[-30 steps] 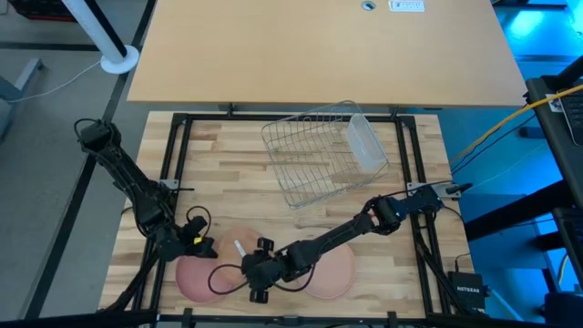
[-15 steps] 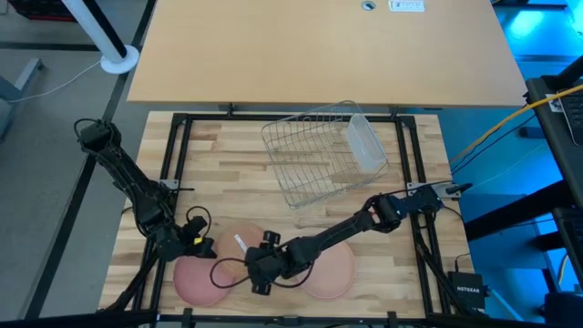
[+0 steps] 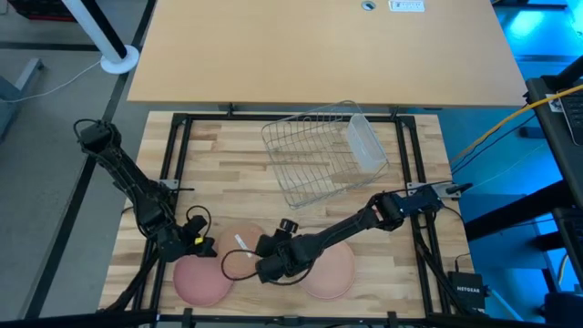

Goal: Sort dishes
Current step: Put the brown plate into the dish rack

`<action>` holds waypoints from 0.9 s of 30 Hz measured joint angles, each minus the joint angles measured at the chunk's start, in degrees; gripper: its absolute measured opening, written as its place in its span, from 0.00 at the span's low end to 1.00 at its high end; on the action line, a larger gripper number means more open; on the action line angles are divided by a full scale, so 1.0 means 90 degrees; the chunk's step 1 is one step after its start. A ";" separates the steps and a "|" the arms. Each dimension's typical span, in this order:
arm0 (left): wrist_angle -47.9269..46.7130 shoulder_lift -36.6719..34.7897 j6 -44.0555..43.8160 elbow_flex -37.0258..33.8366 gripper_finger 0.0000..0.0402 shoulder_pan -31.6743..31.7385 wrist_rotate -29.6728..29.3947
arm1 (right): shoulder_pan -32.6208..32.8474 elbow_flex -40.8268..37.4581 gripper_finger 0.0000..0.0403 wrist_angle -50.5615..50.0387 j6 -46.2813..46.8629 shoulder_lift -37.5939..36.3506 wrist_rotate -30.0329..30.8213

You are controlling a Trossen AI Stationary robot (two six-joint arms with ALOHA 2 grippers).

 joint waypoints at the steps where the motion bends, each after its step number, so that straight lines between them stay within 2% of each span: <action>1: 0.0008 0.0060 -0.0021 0.0000 0.40 0.0000 -0.0001 | -0.0029 0.0002 0.49 0.0052 0.0002 0.0061 -0.0038; 6: 0.0069 0.0257 -0.0059 0.0003 0.40 0.0041 -0.0001 | -0.0123 0.0012 0.49 0.0265 -0.0028 0.0269 -0.0387; 11: 0.0039 0.0338 0.0005 0.0000 0.40 0.0152 -0.0291 | -0.0117 0.0009 0.49 0.0351 -0.0048 0.0281 -0.0183; 20: 0.0089 0.0335 0.0121 -0.0001 0.40 0.0253 -0.0384 | -0.0115 -0.0012 0.49 0.0531 -0.0077 0.0271 -0.0387; 27: 0.0692 0.0337 0.0522 -0.0010 0.40 0.0250 -0.0679 | -0.0115 -0.0012 0.49 0.0534 -0.0082 0.0276 -0.0535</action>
